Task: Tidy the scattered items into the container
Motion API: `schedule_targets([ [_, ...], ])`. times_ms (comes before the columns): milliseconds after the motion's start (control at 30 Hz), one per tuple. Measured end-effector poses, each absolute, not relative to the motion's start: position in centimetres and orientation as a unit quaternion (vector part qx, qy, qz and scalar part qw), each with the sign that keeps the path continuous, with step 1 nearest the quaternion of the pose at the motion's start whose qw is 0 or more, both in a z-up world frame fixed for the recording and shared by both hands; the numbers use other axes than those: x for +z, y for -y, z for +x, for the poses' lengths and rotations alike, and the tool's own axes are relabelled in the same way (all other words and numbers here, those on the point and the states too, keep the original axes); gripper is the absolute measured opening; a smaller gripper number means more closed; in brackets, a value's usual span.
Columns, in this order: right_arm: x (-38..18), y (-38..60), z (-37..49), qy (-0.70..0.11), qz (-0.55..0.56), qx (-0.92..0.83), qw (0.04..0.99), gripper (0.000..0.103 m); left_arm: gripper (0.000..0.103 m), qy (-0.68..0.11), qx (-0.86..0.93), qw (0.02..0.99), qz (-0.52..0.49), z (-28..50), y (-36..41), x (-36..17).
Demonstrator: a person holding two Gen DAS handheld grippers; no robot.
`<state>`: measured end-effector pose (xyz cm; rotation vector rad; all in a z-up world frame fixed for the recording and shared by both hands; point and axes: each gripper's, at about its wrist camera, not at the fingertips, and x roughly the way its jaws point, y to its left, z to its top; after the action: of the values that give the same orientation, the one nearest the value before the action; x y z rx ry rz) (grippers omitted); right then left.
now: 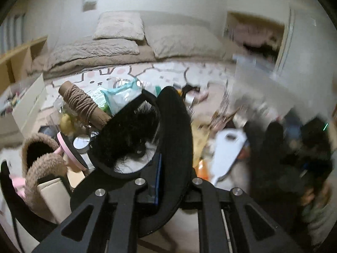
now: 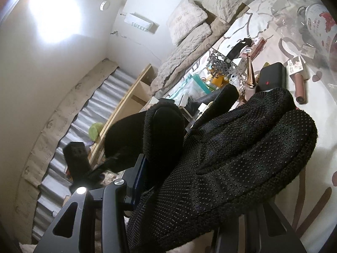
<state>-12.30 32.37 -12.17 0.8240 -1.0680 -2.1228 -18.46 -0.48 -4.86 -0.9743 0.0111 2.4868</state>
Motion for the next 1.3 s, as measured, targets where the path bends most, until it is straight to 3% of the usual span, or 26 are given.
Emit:
schedule_targets([
  [167,-12.1,-32.4,-12.3,0.405,0.31,-0.803,0.309,0.044,0.006,0.038,0.922,0.213,-0.322,-17.1,2.2,-1.7],
  [433,-12.0,-32.4,-12.2,0.406,0.309,-0.803,0.308,0.044,0.005,0.024,0.943,0.182,-0.276,-15.0,3.4,1.5],
  [600,-11.9,-32.4,-12.2,0.407,0.307,-0.803,0.308,0.044,0.006,-0.077,0.948,0.175,-0.253,-12.0,0.8,1.8],
  [733,-11.8,-32.2,-12.2,0.402,0.309,-0.804,0.311,0.044,0.006,-0.192,0.939,0.158,-0.239,-9.0,-2.5,-1.1],
  [1033,-12.0,-32.2,-12.1,0.398,0.315,-0.804,0.31,0.044,0.006,-0.327,0.896,0.157,-0.257,-5.1,-6.8,-9.1],
  [1300,-12.0,-32.0,-11.9,0.39,0.319,-0.806,0.309,0.044,0.009,-0.463,0.866,0.09,-0.168,-2.2,-8.6,-11.8],
])
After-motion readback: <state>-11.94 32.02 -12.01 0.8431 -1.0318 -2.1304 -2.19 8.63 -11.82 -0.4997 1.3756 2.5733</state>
